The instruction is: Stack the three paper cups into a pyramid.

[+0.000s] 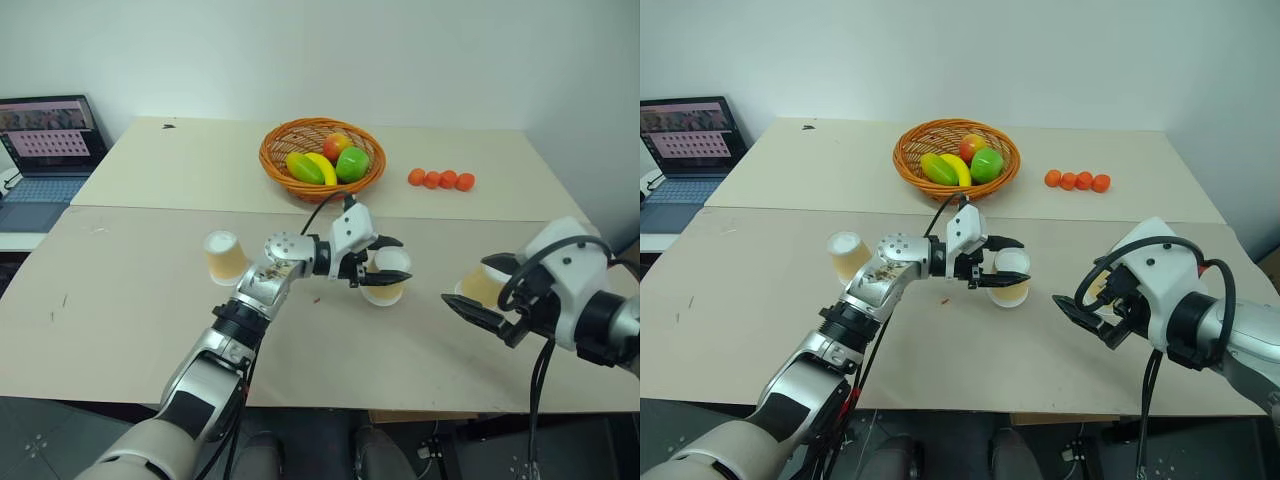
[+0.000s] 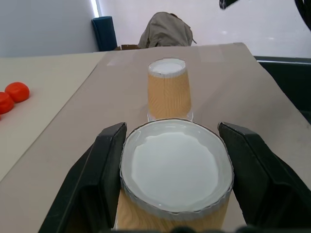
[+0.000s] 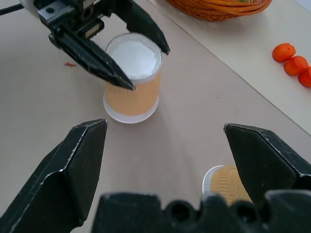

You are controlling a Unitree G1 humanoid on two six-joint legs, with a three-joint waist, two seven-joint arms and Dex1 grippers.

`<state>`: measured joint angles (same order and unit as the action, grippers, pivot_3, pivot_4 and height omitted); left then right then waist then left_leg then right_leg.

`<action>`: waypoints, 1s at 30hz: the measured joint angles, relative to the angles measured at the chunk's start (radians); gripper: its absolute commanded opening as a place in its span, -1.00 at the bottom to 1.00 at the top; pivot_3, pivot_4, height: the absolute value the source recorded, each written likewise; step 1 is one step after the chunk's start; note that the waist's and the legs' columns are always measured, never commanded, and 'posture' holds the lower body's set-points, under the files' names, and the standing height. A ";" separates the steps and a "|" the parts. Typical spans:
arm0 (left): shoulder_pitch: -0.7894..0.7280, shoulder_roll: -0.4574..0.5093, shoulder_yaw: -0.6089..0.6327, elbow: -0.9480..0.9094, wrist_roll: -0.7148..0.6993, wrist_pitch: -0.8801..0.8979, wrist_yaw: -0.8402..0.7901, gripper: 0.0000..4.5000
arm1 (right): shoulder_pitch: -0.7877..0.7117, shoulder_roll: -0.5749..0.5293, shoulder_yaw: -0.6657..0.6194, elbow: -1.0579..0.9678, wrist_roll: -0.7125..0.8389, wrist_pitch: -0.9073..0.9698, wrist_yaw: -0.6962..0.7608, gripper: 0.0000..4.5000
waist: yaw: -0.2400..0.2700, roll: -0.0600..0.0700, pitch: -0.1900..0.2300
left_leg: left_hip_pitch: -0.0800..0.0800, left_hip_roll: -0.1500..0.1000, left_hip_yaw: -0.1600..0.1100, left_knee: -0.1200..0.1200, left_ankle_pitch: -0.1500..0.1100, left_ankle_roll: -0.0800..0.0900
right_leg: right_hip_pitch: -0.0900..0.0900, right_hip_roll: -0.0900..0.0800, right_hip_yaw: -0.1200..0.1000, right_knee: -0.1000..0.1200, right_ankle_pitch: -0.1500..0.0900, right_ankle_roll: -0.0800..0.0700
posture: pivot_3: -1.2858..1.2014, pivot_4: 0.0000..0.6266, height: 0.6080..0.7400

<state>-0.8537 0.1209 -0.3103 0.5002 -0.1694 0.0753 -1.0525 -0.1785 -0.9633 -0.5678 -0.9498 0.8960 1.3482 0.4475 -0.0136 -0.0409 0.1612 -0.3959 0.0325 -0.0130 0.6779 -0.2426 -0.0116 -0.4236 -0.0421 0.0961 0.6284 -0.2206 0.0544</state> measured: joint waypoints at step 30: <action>-0.141 -0.100 0.119 0.065 -0.017 0.028 0.030 0.99 | 0.006 -0.051 -0.024 0.027 0.100 0.002 -0.073 1.00 | 0.001 0.000 0.000 | -0.003 0.000 -0.001 0.000 0.000 0.000 | -0.001 0.000 0.000 -0.001 0.000 0.001 | 0.03 -0.52 0.91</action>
<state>-0.9944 0.0208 -0.1909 0.5654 -0.1867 0.1033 -1.0225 -0.1727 -1.0146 -0.5920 -0.9228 0.9958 1.3497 0.3748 -0.0126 -0.0412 0.1614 -0.3989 0.0323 -0.0135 0.6781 -0.2426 -0.0116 -0.4251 -0.0422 0.0959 0.6276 -0.2205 0.0555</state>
